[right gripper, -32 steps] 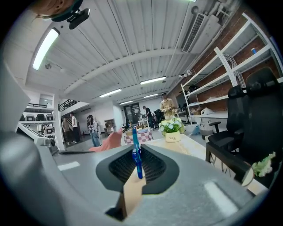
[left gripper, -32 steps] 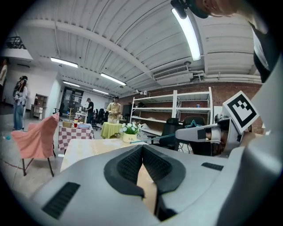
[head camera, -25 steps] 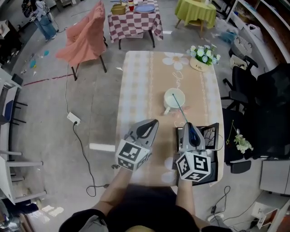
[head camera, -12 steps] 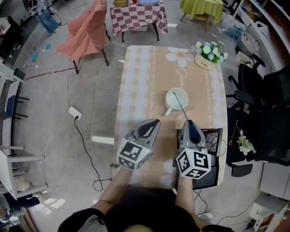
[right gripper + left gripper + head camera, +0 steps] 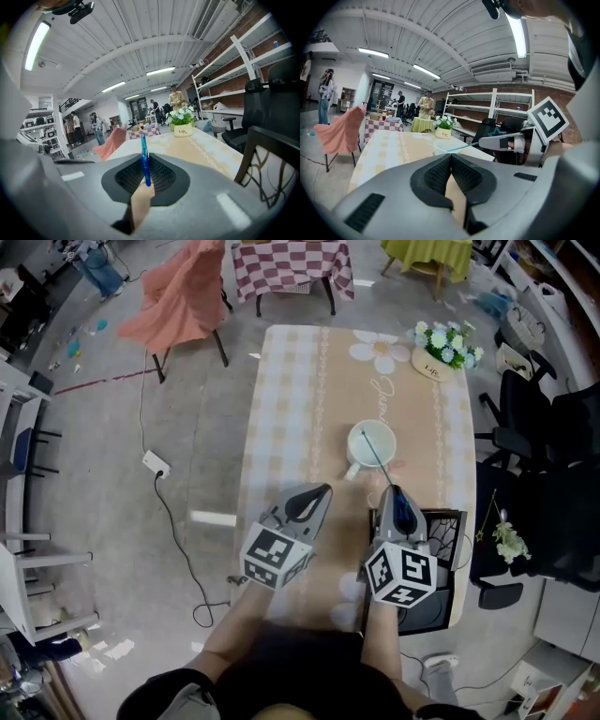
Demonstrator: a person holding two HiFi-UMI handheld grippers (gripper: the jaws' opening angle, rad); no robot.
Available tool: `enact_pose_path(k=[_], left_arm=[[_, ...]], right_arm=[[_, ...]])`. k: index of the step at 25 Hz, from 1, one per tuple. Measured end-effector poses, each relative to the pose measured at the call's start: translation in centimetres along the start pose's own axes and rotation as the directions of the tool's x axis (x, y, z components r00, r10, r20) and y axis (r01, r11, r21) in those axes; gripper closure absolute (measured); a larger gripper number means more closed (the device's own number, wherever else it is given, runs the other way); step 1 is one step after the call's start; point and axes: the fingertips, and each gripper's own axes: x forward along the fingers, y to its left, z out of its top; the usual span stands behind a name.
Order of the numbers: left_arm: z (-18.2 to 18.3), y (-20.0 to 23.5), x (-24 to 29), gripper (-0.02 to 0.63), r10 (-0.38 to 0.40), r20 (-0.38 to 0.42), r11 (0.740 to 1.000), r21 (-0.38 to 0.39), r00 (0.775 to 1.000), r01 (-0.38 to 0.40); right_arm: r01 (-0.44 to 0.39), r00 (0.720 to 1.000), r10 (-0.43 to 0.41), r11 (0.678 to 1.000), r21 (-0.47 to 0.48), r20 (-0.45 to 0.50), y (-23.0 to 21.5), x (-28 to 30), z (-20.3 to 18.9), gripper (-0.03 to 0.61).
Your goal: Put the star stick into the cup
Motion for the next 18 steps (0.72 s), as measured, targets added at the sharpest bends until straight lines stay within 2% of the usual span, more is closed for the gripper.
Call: enact_pose_path(k=[15, 18], left_arm=[[-0.87, 0.57, 0.19, 0.604, 0.015, -0.025, 1.000, -0.006, 1.000, -0.015], [-1.06, 0.37, 0.11, 0.604, 0.012, -0.027, 1.000, 0.001, 1.000, -0.012]], right_arm=[[0.007, 1.000, -0.007, 1.000, -0.011, 0.002, -0.21, 0.85, -0.13, 0.555], [-0.007, 1.000, 0.007, 1.000, -0.013, -0.007, -0.01, 0.78, -0.42, 0.507]])
